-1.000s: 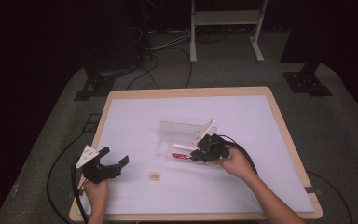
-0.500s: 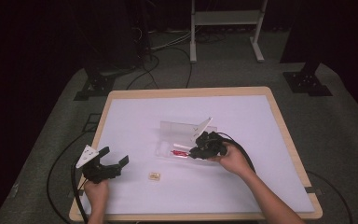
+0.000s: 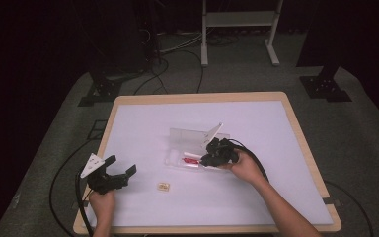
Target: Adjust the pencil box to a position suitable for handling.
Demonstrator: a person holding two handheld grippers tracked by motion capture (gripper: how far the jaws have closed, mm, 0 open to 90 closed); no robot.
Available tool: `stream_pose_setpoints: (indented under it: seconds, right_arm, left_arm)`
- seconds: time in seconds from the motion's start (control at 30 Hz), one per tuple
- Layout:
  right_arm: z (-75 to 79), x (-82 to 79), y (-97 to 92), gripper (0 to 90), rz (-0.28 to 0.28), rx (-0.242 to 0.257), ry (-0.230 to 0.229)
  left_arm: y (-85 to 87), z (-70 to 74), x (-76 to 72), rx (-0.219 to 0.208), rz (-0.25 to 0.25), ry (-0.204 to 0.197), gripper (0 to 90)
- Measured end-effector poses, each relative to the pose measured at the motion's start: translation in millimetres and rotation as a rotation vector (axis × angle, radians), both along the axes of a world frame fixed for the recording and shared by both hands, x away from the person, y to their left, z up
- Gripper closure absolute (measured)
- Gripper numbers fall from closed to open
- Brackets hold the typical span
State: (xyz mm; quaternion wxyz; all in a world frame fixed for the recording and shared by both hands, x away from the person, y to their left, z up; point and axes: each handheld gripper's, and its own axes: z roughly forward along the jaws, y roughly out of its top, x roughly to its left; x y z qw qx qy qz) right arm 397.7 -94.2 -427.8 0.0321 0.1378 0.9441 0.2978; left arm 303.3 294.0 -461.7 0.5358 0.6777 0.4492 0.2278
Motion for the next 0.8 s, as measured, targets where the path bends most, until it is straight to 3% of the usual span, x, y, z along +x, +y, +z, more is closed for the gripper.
stream_pose_setpoints:
  seconds: [0.8]
  right_arm:
    - [-11.2, 11.6, 0.8, 78.9, -0.022, 0.006, 0.032]
  left_arm:
    - [0.0, -0.1, 0.0, -0.004, 0.001, -0.001, 0.0]
